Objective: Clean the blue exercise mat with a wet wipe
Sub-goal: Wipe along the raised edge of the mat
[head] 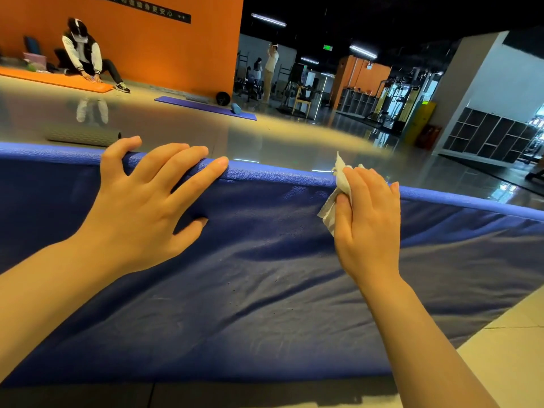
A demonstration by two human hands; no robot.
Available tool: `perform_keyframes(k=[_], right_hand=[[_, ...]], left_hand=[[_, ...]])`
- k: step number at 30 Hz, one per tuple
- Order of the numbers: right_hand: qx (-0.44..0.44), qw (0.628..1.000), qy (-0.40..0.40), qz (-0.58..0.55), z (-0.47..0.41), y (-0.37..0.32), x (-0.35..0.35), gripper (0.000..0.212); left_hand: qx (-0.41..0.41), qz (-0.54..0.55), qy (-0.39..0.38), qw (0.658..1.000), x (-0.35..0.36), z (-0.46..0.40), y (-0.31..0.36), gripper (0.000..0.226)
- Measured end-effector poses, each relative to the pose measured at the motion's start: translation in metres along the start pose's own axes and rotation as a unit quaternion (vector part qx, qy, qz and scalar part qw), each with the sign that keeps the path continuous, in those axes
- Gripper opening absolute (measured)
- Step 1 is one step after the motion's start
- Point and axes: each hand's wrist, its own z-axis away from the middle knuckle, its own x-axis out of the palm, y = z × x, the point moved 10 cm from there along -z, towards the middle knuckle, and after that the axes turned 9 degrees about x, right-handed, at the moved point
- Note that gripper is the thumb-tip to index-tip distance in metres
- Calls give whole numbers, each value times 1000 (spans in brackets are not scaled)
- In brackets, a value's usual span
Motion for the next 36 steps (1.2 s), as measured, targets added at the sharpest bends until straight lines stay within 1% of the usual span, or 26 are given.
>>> perform_keyframes(k=[2, 4, 6, 8, 12, 13, 16, 19, 22, 24, 27, 29, 31, 33, 35, 36], right_hand=[[-3, 1000, 10, -15, 1, -2, -2, 42], [-50, 998, 13, -33, 7, -20, -1, 41], [-107, 993, -9, -45, 15, -45, 5, 41], [-141, 988, -35, -48, 20, -62, 12, 43], [-176, 983, -47, 23, 17, -53, 19, 46], [-160, 986, -37, 37, 12, -42, 18, 46], [-61, 996, 13, 69, -9, 7, 2, 42], [29, 992, 43, 111, -17, 60, -12, 40], [87, 991, 56, 91, -17, 78, -16, 43], [73, 995, 59, 46, -19, 53, -10, 42], [-13, 999, 34, -36, -4, -26, 14, 39], [-38, 995, 3, -94, 16, -77, 29, 43], [-54, 989, -41, -133, 31, -109, 41, 47], [-91, 985, -64, -131, 32, -115, 44, 47], [-128, 985, -69, -99, 27, -104, 41, 47], [-132, 985, -69, -83, 23, -95, 40, 47]], left_hand=[[-5, 4, 7, 1000, 0, -1, 0, 68], [-13, 7, 12, 1000, -1, -1, 0, 68], [-23, 12, 16, 1000, 0, -2, 1, 69], [-27, 15, 21, 999, 0, -3, 1, 69], [-13, 6, 23, 1000, 0, -2, 0, 67], [-8, 4, 22, 1000, 0, -2, 0, 68], [6, 3, 17, 1000, 0, -1, 0, 67], [12, 0, 15, 1000, 0, 0, 0, 66], [10, 1, 19, 1000, -2, 1, 1, 66], [1, 3, 26, 1000, -3, 1, 1, 66], [-11, 4, 34, 999, -4, 1, 2, 66], [-13, 5, 36, 999, -4, 1, 2, 66], [-12, 6, 36, 999, -4, 1, 2, 67], [-7, 4, 29, 1000, -4, 0, 1, 68], [-2, 3, 23, 1000, -3, 0, 1, 69], [1, 4, 22, 1000, -2, 0, 1, 69]])
